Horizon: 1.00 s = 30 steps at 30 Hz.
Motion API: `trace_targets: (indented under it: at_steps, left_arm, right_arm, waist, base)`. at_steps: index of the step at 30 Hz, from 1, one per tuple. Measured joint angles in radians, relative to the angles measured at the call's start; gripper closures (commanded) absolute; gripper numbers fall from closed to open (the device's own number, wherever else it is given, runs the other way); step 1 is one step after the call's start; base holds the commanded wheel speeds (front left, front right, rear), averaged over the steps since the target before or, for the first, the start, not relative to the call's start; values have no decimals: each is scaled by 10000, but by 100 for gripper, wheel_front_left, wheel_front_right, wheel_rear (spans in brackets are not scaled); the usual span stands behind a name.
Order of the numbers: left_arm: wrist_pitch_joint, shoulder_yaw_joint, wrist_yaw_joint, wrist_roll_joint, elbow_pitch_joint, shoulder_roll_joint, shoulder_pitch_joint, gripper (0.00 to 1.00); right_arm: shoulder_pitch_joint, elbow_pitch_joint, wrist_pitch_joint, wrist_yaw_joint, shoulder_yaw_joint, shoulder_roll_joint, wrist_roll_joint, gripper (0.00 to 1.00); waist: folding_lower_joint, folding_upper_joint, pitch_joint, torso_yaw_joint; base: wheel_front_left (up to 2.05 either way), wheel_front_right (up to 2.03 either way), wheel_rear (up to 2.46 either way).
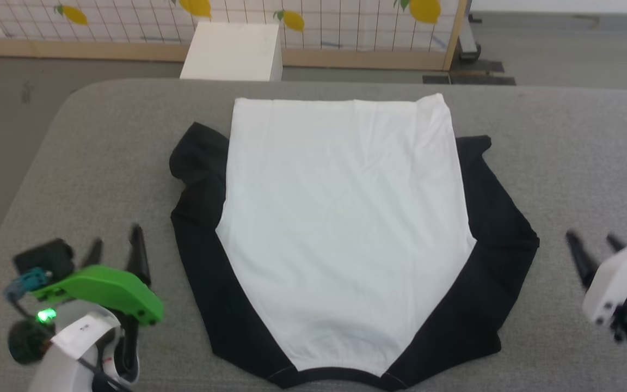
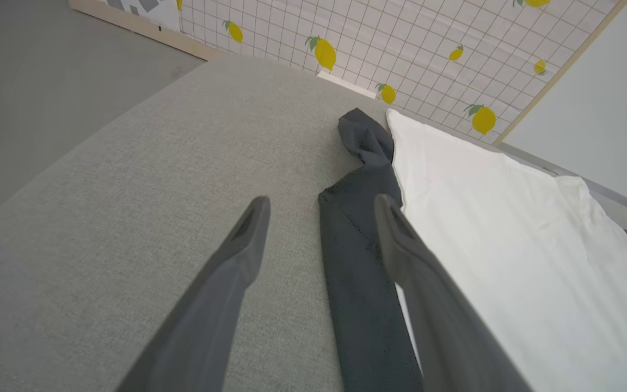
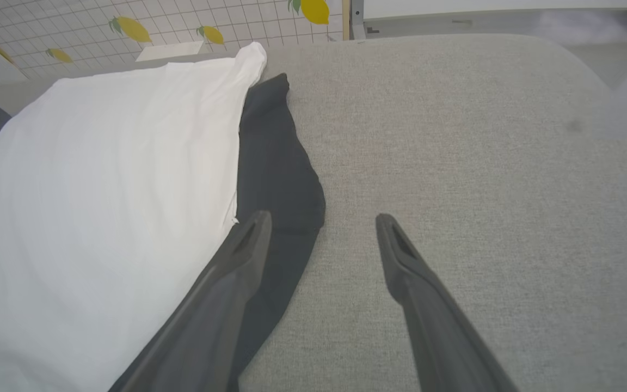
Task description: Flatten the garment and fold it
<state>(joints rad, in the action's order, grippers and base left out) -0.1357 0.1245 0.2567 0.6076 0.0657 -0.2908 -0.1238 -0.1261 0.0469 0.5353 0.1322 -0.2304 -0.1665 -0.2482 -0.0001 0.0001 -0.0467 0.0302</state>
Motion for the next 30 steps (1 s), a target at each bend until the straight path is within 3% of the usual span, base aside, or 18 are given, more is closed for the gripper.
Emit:
trace_targets:
  at_steps: [7,10,13,21,30]
  left_arm:
    - [3193,-134,-752,-771,-573,92,-523,0]
    - [3783,-98,-1018,-1181,-706,148,-828,0]
    - [3902,-134,-1250,-1753,-936,393,-1145,0]
    - [3935,-740,-1998,-3043,-1797,1687,-1484,0]
    - [3937,-1158,-2569,-3670,-2004,2257,-1629,0]
  right_arm:
    - [-2722,995,136,0,79,-529,328,0]
    - [-3901,1758,403,0,399,-790,604,0]
    - [-5008,2594,625,0,610,-903,838,0]
    - [-7287,4353,1266,0,1152,-1193,1726,0]
    - [-8234,5432,1427,0,1770,-1450,2311,0]
  waist:
    - [0,0,-922,57]
    - [0,0,-1442,115]
    - [0,0,-1998,197]
    - [2,0,-3434,582]
    - [3,0,-4573,1126]
  base:
    - [0,0,0]
    - [0,0,0]
    - [0,0,0]
    - [0,0,0]
    - [0,0,0]
